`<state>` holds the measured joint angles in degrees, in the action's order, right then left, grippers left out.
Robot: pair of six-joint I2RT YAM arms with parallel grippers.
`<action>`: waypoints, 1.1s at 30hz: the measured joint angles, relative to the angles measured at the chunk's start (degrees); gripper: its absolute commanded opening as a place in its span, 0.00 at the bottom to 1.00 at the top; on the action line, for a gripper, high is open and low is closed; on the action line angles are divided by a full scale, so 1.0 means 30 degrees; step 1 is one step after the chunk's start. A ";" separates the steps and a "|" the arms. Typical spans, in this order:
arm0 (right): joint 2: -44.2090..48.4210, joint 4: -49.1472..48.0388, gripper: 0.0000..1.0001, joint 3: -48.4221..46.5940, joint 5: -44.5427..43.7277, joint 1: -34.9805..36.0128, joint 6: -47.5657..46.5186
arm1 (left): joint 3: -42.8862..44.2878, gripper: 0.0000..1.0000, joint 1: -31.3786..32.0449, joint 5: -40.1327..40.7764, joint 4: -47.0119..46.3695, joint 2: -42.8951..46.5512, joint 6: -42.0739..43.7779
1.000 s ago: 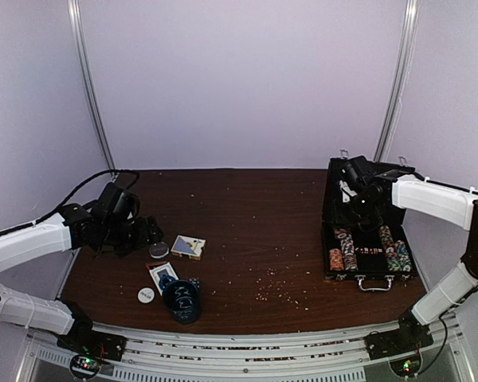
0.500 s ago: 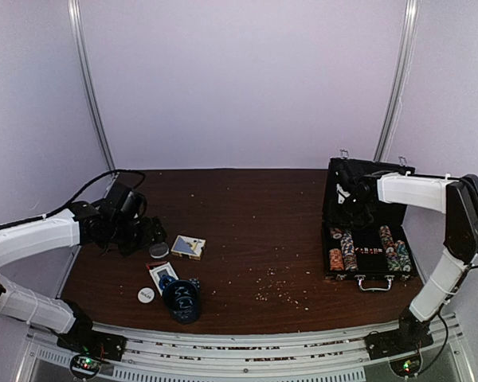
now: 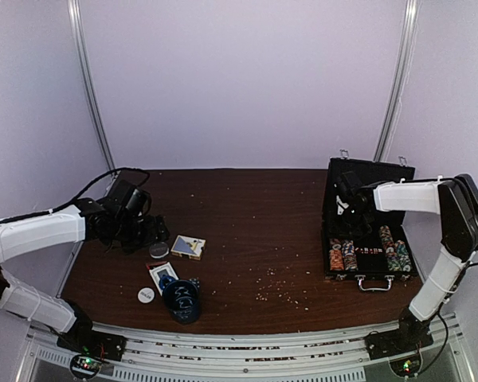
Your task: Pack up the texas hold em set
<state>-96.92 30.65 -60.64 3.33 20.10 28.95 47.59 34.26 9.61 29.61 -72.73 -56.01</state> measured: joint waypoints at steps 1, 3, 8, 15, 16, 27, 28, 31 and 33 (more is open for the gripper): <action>0.0000 -0.0058 0.23 0.0197 0.0197 0.0036 0.0007 | 0.0000 0.90 0.0000 0.0000 0.0000 -0.0058 0.0007; 0.0036 -0.0175 0.23 0.0379 0.0270 0.0080 0.0007 | 0.0000 0.90 0.0000 -0.0036 0.0000 -0.0160 0.0007; 0.0277 -0.0495 0.23 0.0714 0.0313 0.0313 0.0138 | 0.0000 0.90 0.0000 -0.0219 -0.0007 -0.0386 0.0073; 0.0670 -0.0903 0.23 0.1253 0.0131 0.0590 0.0495 | 0.0000 0.89 0.0000 -0.0284 -0.0015 -0.0408 0.0109; 0.0685 -0.0947 0.23 0.1282 0.0109 0.0597 0.0510 | 0.0000 0.89 0.0000 -0.0284 -0.0015 -0.0401 0.0109; 0.0699 -0.0969 0.47 0.1304 -0.0335 0.0816 0.0838 | -0.0277 0.89 0.0000 -0.0277 -0.0299 0.0335 -0.0044; 0.0699 -0.0962 0.50 0.1304 -0.0342 0.0816 0.0845 | -0.0277 0.89 0.0000 -0.0277 -0.0299 0.0372 -0.0044; 0.0801 -0.0699 0.57 0.1137 -0.0335 0.0911 0.0874 | -0.0291 0.90 0.0000 -0.0277 -0.0321 0.0452 -0.0044; 0.0969 -0.0364 0.61 0.0896 -0.0350 0.1020 0.0896 | -0.0306 0.89 0.0000 -0.0277 -0.0328 0.0546 -0.0044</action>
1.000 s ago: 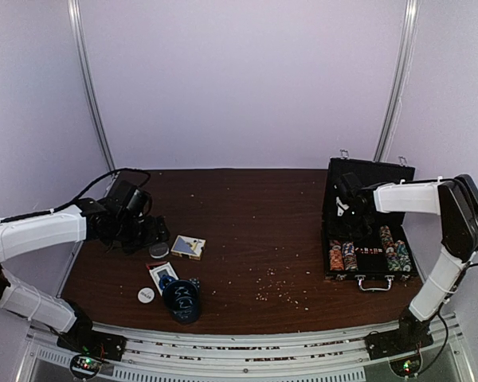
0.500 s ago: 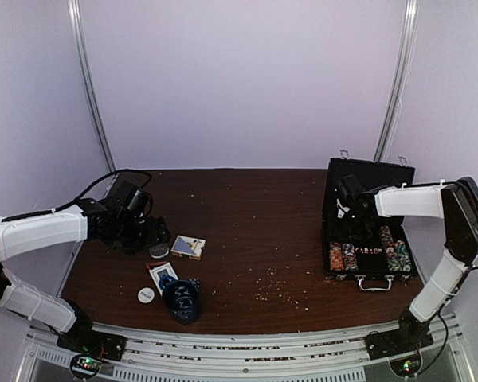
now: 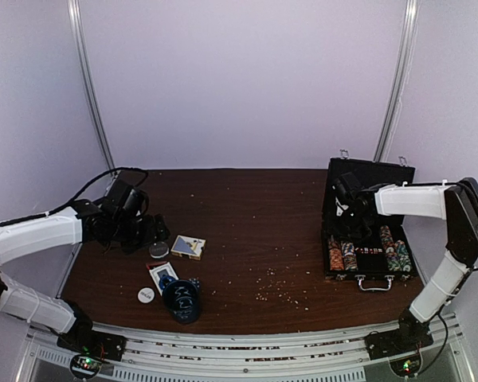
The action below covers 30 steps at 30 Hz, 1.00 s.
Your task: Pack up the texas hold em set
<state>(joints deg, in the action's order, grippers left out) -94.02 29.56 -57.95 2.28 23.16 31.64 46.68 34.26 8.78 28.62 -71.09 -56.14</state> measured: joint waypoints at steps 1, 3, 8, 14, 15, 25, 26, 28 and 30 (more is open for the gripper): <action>0.0080 0.0197 0.62 -0.0153 0.0007 0.0051 0.0015 | -0.0015 0.90 0.0000 0.0000 -0.0007 0.0029 0.0000; 0.0226 0.0503 0.65 -0.0452 -0.0029 0.0124 -0.0058 | -0.0022 0.89 0.0000 0.0000 -0.0007 0.0080 0.0000; 0.0816 0.1435 0.57 -0.1450 -0.0590 0.0197 -0.0321 | -0.0022 0.90 0.0000 0.0029 0.0000 0.0168 0.0000; 0.0896 0.1727 0.39 -0.2688 -0.1260 0.0197 -0.1013 | -0.0029 0.90 0.0000 0.0080 0.0015 0.0627 0.0000; 0.0809 0.1749 0.37 -0.2820 -0.1326 0.0197 -0.1071 | -0.0029 0.90 0.0000 0.0080 0.0022 0.0685 0.0007; -0.0627 0.0954 0.37 -0.2266 -0.1268 0.0197 -0.1290 | -0.0692 0.90 0.0000 0.0036 0.0087 0.1093 -0.0022; -0.0627 0.0845 0.37 -0.2033 -0.1239 0.0197 -0.1362 | -0.0845 0.90 0.0000 -0.0007 0.0153 0.1093 -0.0066; -0.0627 0.0648 0.37 -0.1515 -0.1115 0.0197 -0.1494 | -0.1107 0.90 0.0000 -0.0073 0.0262 0.1071 -0.0146; -0.0627 0.0415 0.36 -0.0925 -0.0998 0.0197 -0.1559 | -0.1311 0.90 0.0000 -0.0270 0.0342 0.1013 -0.0211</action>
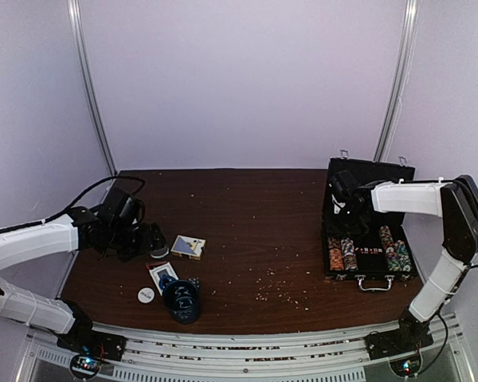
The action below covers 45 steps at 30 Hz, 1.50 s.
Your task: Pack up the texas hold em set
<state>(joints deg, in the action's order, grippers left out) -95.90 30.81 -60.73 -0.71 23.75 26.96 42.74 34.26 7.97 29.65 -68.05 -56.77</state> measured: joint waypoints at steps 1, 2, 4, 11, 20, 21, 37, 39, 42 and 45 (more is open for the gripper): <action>0.0036 -0.0175 0.36 0.0379 0.0000 -0.0022 -0.0022 | -0.0080 0.90 0.0000 -0.0109 0.0000 -0.0051 -0.0051; 0.0051 -0.0211 0.36 0.0474 0.0000 -0.0051 -0.0022 | -0.0146 0.90 0.0000 -0.0240 0.0000 -0.0131 -0.0073; 0.0277 -0.0729 0.36 0.1042 0.0022 -0.0066 -0.0022 | -0.0248 0.90 0.0000 -0.0452 -0.0029 -0.0262 -0.0124; 0.0954 -0.0874 0.40 0.1683 0.0474 -0.0066 -0.0066 | -0.0998 0.85 0.0000 -0.1064 -0.0372 -0.0423 -0.0546; 0.1333 -0.0175 0.52 0.0262 0.1282 -0.0029 -0.0211 | -0.4874 0.83 -0.0015 -0.2208 -0.2594 0.1545 -0.2557; 0.1479 -0.0189 0.54 0.0066 0.1494 -0.0022 -0.0284 | -0.4991 0.81 -0.0015 -0.2280 -0.2747 0.1639 -0.2608; 0.2361 -0.0182 0.55 -0.0248 0.2776 0.0000 -0.0284 | -0.7257 0.57 -0.0015 -0.3745 -0.6696 0.2339 -0.3526; 0.2397 -0.0182 0.55 -0.0240 0.2834 0.0000 -0.0248 | -0.7278 0.53 -0.0015 -0.3818 -0.6972 0.2222 -0.3577; 0.2404 -0.0182 0.55 -0.0240 0.2900 0.0000 -0.0197 | -0.7424 0.53 -0.0015 -0.3942 -0.7402 0.1931 -0.3606; 0.2404 -0.0189 0.55 -0.0240 0.2951 0.0000 -0.0131 | -0.7577 0.53 -0.0015 -0.3978 -0.7577 0.1661 -0.3628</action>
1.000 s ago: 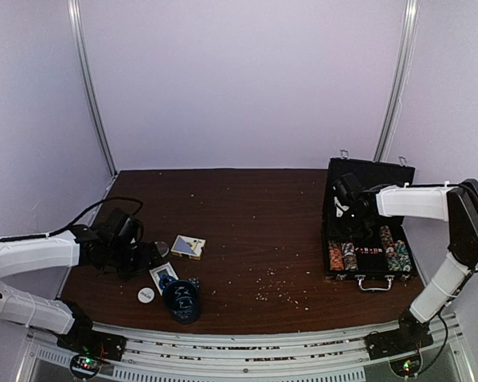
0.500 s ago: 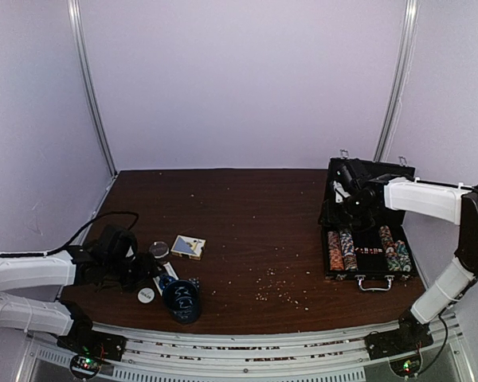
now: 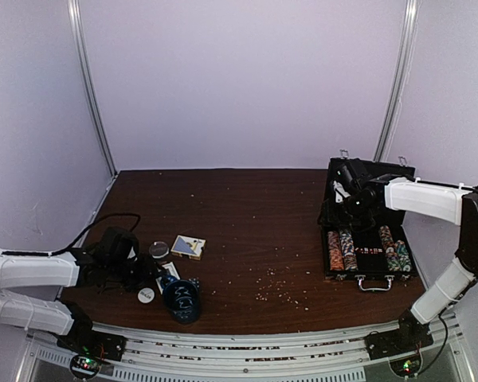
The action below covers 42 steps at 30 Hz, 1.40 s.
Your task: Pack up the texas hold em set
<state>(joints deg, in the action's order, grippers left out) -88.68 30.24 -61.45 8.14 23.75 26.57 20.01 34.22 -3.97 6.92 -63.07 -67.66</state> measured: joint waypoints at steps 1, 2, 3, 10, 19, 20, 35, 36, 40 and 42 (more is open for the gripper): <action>0.0000 0.0007 0.55 0.0000 0.0007 0.0000 0.0044 | -0.0066 0.53 0.0000 0.0007 -0.0022 -0.0058 -0.0007; 0.0000 0.0007 0.55 0.0000 0.0007 0.0000 0.0073 | -0.0124 0.52 0.0000 0.0007 -0.0095 -0.0087 -0.0022; 0.0007 0.0000 0.55 0.0000 0.0015 0.0000 0.0131 | -0.0248 0.52 0.0000 0.0007 -0.0262 -0.0095 -0.0058; 0.0007 0.0000 0.55 0.0000 0.0036 0.0000 0.0277 | -0.1137 0.48 0.0000 -0.0007 -0.1800 -0.0073 -0.0452; 0.0007 0.0000 0.55 0.0000 0.0204 0.0000 0.0364 | -0.2178 0.36 0.0000 -0.0189 -0.4022 -0.0029 -0.0729; 0.0007 0.0000 0.55 0.0000 0.0204 0.0000 0.0372 | -0.2186 0.33 0.0000 -0.0204 -0.4124 -0.0087 -0.0772; 0.0007 0.0066 0.55 -0.0015 0.0197 0.0007 0.0444 | -0.1778 0.13 -0.0015 -0.0233 -0.4160 0.0801 -0.0189; 0.0007 0.0073 0.55 -0.0029 0.0197 0.0000 0.0459 | -0.1778 0.12 -0.0015 -0.0189 -0.4073 0.0969 -0.0087; 0.0007 0.0080 0.55 -0.0044 0.0197 0.0000 0.0576 | -0.1778 0.07 -0.0015 0.0015 -0.3789 0.1632 0.0306; 0.0007 0.0080 0.56 -0.0044 0.0197 0.0000 0.0576 | -0.1778 0.06 -0.0015 0.0044 -0.3781 0.1836 0.0532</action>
<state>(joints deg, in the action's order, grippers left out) -88.66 30.48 -61.58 8.73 23.75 28.29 14.68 34.17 -3.84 -4.43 -57.56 -66.06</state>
